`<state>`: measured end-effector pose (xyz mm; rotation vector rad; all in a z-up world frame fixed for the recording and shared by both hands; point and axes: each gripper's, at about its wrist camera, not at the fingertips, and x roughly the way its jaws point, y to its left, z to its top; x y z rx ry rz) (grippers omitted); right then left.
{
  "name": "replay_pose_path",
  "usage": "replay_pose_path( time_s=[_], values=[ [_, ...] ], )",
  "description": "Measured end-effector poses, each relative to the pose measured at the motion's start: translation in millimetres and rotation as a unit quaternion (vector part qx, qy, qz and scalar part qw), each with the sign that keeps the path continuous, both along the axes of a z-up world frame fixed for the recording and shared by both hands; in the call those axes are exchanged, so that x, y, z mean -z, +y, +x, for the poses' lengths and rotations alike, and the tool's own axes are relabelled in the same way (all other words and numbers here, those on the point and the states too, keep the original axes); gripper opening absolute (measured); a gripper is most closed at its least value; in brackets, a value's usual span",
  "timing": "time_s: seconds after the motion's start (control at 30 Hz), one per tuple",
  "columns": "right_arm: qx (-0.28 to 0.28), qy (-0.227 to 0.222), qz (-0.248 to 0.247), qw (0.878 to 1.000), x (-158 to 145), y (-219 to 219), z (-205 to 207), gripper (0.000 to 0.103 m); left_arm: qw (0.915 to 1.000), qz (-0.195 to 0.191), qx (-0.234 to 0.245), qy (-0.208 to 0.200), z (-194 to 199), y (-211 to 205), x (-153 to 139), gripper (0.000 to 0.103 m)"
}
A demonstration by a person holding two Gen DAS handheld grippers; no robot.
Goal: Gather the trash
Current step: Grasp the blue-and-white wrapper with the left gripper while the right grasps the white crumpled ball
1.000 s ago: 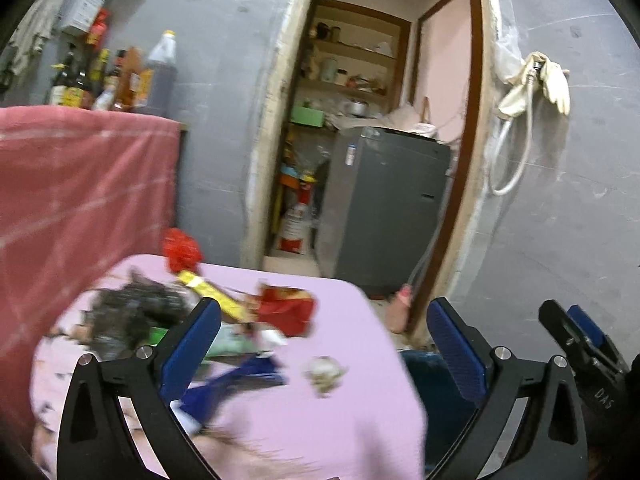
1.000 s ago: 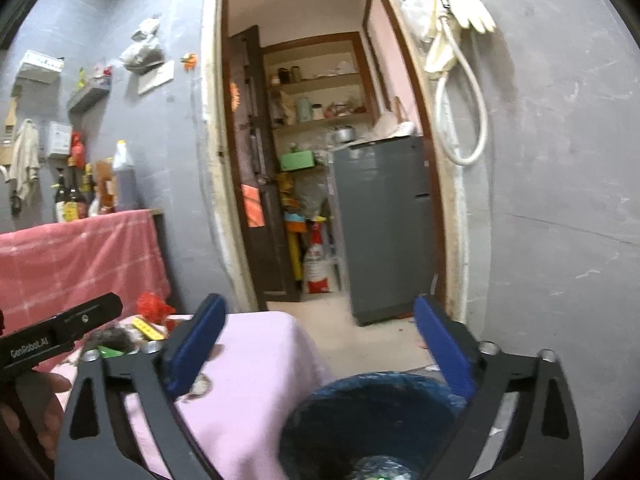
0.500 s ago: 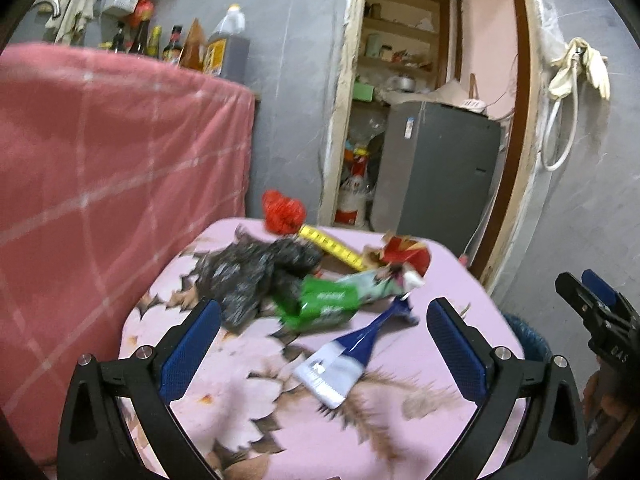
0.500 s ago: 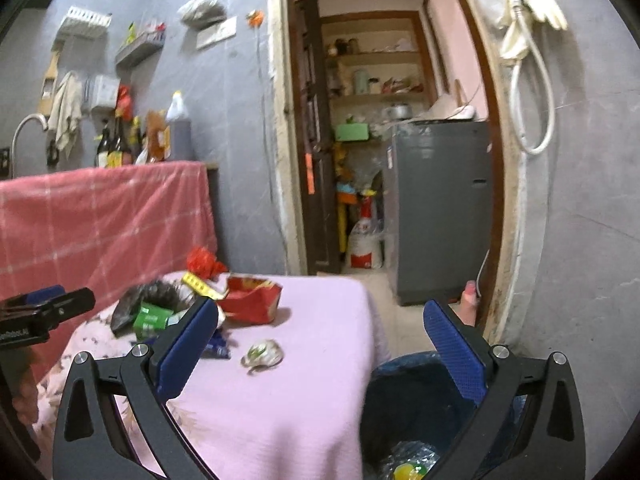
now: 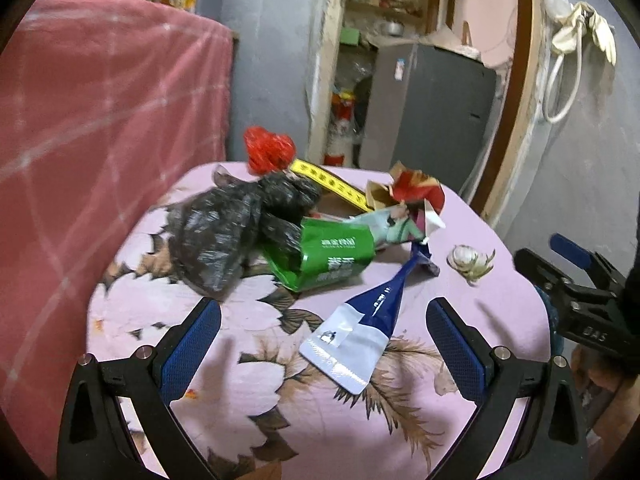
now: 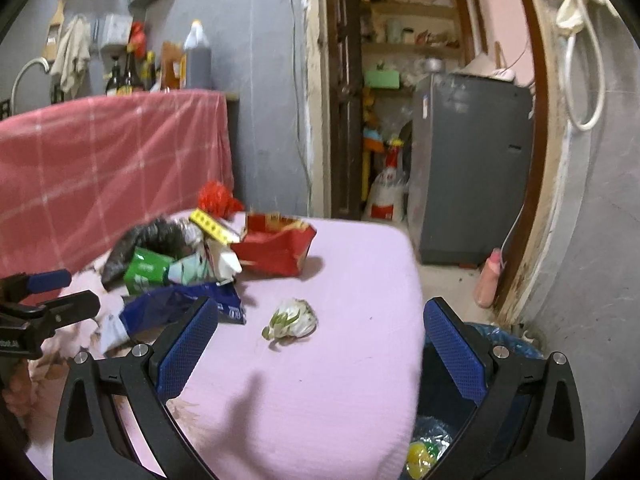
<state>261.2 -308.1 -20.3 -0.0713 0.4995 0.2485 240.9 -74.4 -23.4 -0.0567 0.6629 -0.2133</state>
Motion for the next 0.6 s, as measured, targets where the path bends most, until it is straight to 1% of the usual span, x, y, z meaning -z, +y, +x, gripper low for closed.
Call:
replay_pose_path(
  time_s=[0.03, 0.1, 0.17, 0.2, 0.27, 0.3, 0.4, 0.47, 0.5, 0.57, 0.6],
  values=[
    [-0.001, 0.007, -0.003, 1.000, 2.4, 1.0, 3.6, 0.103, 1.0000, -0.002, 0.005, 0.004, 3.0, -0.8, 1.4, 0.099],
    [-0.005, 0.020, -0.009, 1.000, 7.0, 3.6, 11.9, 0.098, 0.9996, -0.010, 0.021, 0.018, 10.6, -2.9, 4.2, 0.092],
    [-0.007, 0.037, -0.012, 0.999, 12.3, 4.0, 20.5, 0.090, 0.9989, -0.013, 0.034, 0.031, 17.5, -5.6, 5.7, 0.076],
    [-0.008, 0.045, -0.011, 0.999, 14.4, 3.8, 24.1, 0.088, 0.9984, -0.013, 0.040, 0.037, 20.5, -7.0, 7.0, 0.073],
    [-0.012, 0.063, -0.008, 0.998, 19.1, 3.1, 31.4, 0.085, 0.9971, -0.015, 0.054, 0.051, 27.4, -10.7, 10.2, 0.062],
    [-0.015, 0.070, -0.006, 0.997, 21.1, 3.3, 34.5, 0.084, 0.9966, -0.016, 0.060, 0.054, 29.3, -12.4, 10.7, 0.059],
    [-0.022, 0.089, -0.006, 0.996, 26.4, 5.7, 43.3, 0.077, 0.9949, -0.011, 0.080, 0.061, 32.6, -19.2, 11.8, 0.048],
    [-0.026, 0.101, -0.006, 0.995, 29.3, 7.7, 48.5, 0.072, 0.9938, -0.006, 0.089, 0.066, 34.6, -23.2, 12.7, 0.036],
    [-0.028, 0.106, -0.006, 0.994, 30.7, 9.0, 50.7, 0.071, 0.9934, -0.004, 0.092, 0.069, 35.6, -24.4, 13.3, 0.036],
    [-0.032, 0.117, -0.005, 0.993, 33.7, 11.2, 54.5, 0.064, 0.9931, -0.003, 0.095, 0.069, 36.5, -26.7, 13.2, 0.035],
    [-0.033, 0.119, -0.008, 0.992, 35.1, 12.4, 55.3, 0.064, 0.9931, -0.003, 0.096, 0.068, 36.4, -27.5, 13.0, 0.034]
  ],
)
